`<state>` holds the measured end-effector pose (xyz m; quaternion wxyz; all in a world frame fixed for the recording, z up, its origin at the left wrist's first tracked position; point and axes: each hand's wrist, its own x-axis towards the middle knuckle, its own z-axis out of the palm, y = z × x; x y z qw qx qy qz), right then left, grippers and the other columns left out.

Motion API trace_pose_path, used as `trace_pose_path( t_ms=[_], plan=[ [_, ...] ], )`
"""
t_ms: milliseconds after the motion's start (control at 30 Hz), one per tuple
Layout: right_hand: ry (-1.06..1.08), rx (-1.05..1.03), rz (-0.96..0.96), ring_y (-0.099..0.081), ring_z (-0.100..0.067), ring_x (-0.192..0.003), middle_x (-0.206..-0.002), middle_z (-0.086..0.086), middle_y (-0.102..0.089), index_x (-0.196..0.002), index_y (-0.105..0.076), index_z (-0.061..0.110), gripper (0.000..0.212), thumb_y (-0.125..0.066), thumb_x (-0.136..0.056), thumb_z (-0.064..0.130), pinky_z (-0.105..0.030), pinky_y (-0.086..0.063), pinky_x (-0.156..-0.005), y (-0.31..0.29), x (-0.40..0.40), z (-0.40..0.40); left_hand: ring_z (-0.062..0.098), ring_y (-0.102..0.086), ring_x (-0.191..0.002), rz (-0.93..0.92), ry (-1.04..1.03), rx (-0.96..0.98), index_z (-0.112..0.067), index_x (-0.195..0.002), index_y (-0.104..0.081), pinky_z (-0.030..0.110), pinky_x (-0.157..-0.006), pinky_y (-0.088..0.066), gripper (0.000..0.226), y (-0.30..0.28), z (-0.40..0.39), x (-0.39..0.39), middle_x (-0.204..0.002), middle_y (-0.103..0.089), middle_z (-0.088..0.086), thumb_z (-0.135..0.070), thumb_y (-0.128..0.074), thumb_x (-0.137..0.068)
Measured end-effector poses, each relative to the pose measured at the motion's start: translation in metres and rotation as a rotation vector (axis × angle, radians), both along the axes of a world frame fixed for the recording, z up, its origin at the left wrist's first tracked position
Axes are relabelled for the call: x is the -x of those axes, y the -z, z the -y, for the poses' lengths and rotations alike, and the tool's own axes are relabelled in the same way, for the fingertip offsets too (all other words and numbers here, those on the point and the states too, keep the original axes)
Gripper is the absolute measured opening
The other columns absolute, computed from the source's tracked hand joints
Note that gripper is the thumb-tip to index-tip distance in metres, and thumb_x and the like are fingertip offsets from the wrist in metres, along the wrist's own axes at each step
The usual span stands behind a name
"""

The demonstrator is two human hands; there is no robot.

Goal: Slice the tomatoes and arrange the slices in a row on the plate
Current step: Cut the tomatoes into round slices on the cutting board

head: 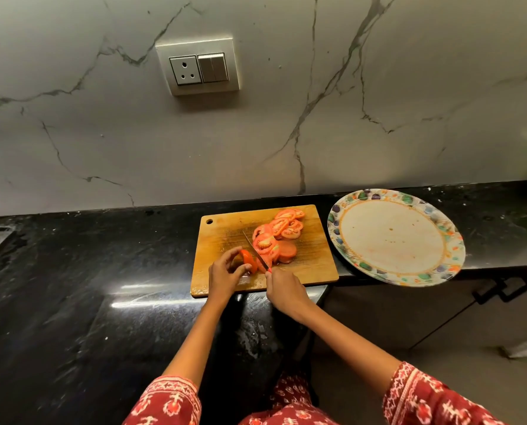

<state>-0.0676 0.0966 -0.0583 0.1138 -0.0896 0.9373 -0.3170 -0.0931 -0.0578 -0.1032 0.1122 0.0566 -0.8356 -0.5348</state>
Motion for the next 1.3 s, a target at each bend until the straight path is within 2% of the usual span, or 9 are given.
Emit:
trace_pose_path(
  t_ms=[100, 267, 433, 900, 1033, 1167, 1300],
  plan=[
    [-0.003, 0.008, 0.015, -0.058, -0.039, -0.096, -0.102, -0.022, -0.061, -0.101, -0.054, 0.0, 0.032, -0.032, -0.101, 0.023, -0.033, -0.036, -0.067, -0.004, -0.001, 0.004, 0.012, -0.061, -0.099, -0.012, 0.01, 0.03, -0.005, -0.118, -0.06, 0.013, -0.084, -0.05, 0.05, -0.001, 0.0, 0.001, -0.109, -0.063, 0.002, -0.001, -0.076, -0.071],
    [0.012, 0.007, 0.028, -0.057, -0.039, -0.099, -0.106, -0.021, -0.06, -0.102, -0.055, -0.001, 0.033, -0.031, -0.101, 0.022, -0.033, -0.036, -0.069, -0.005, -0.004, 0.006, 0.014, -0.06, -0.102, -0.016, -0.007, 0.028, -0.004, -0.119, -0.059, 0.024, -0.089, -0.049, 0.051, -0.004, -0.006, 0.002, -0.111, -0.064, 0.007, 0.001, -0.074, -0.071],
    [0.031, -0.021, 0.059, -0.056, -0.037, -0.101, -0.109, -0.02, -0.059, -0.104, -0.055, 0.0, 0.031, -0.032, -0.101, 0.022, -0.033, -0.036, -0.07, -0.005, -0.003, 0.003, 0.013, -0.058, -0.103, -0.007, -0.019, 0.012, -0.003, -0.12, -0.058, 0.017, -0.087, -0.046, 0.052, -0.006, -0.011, 0.002, -0.112, -0.063, 0.008, 0.001, -0.074, -0.071],
    [-0.021, -0.013, 0.076, -0.057, -0.039, -0.102, -0.108, -0.024, -0.061, -0.106, -0.056, -0.001, 0.033, -0.032, -0.1, 0.022, -0.037, -0.043, -0.077, 0.0, 0.02, 0.01, 0.015, -0.058, -0.103, 0.034, -0.004, -0.046, 0.0, -0.119, -0.058, 0.019, -0.087, -0.046, 0.052, -0.009, -0.014, 0.003, -0.115, -0.063, 0.015, 0.005, -0.074, -0.07],
    [-0.041, -0.015, 0.076, -0.056, -0.04, -0.1, -0.106, -0.023, -0.059, -0.106, -0.053, 0.001, 0.032, -0.031, -0.1, 0.024, -0.038, -0.042, -0.077, 0.008, 0.014, 0.004, 0.017, -0.057, -0.106, 0.045, -0.019, -0.05, 0.0, -0.12, -0.058, 0.023, -0.089, -0.048, 0.051, -0.008, -0.011, 0.003, -0.118, -0.061, 0.016, 0.005, -0.072, -0.071],
    [-0.035, 0.005, 0.108, -0.056, -0.039, -0.098, -0.104, -0.023, -0.06, -0.1, -0.053, 0.0, 0.032, -0.03, -0.101, 0.023, -0.037, -0.04, -0.075, 0.012, 0.006, 0.002, 0.015, -0.058, -0.101, 0.078, -0.006, -0.077, 0.002, -0.124, -0.053, 0.01, -0.072, -0.051, 0.054, -0.009, -0.011, 0.004, -0.117, -0.059, 0.012, 0.009, -0.069, -0.073],
    [-0.023, 0.008, 0.104, -0.057, -0.039, -0.1, -0.106, -0.025, -0.061, -0.103, -0.055, -0.002, 0.034, -0.031, -0.1, 0.022, -0.035, -0.04, -0.075, 0.005, 0.02, 0.012, 0.016, -0.058, -0.104, 0.05, 0.033, -0.053, 0.004, -0.121, -0.055, 0.004, -0.078, -0.046, 0.052, -0.008, -0.013, 0.005, -0.115, -0.06, 0.01, 0.009, -0.07, -0.071]
  ],
)
